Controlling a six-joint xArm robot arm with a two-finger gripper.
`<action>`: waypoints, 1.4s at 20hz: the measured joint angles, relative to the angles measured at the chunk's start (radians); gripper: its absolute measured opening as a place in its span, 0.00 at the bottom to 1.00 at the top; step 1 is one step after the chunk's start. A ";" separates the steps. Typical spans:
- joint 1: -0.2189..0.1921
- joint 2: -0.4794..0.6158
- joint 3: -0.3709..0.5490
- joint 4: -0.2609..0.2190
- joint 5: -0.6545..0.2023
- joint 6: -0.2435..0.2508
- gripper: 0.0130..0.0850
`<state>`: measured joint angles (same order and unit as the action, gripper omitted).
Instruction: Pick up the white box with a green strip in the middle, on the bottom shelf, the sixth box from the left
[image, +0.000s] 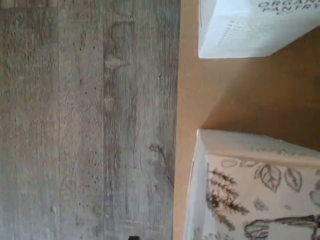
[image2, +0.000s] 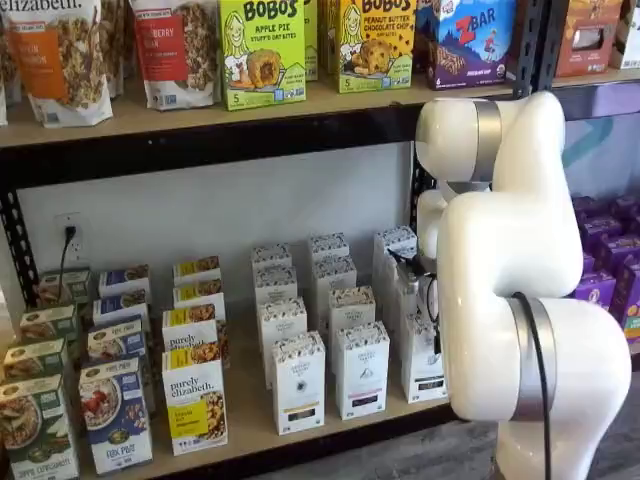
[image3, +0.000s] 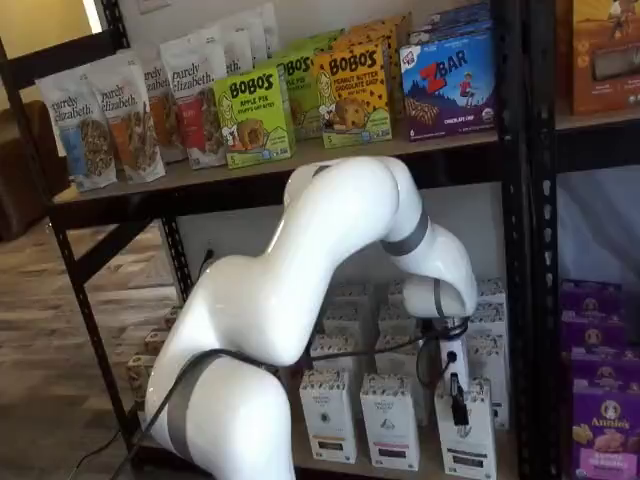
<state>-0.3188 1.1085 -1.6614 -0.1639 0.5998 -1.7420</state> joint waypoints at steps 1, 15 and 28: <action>0.000 0.001 0.002 0.000 -0.010 0.000 1.00; 0.002 0.009 0.013 -0.009 -0.048 0.011 0.72; -0.004 -0.008 0.037 -0.002 -0.059 0.000 0.50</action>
<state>-0.3225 1.1005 -1.6241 -0.1658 0.5407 -1.7420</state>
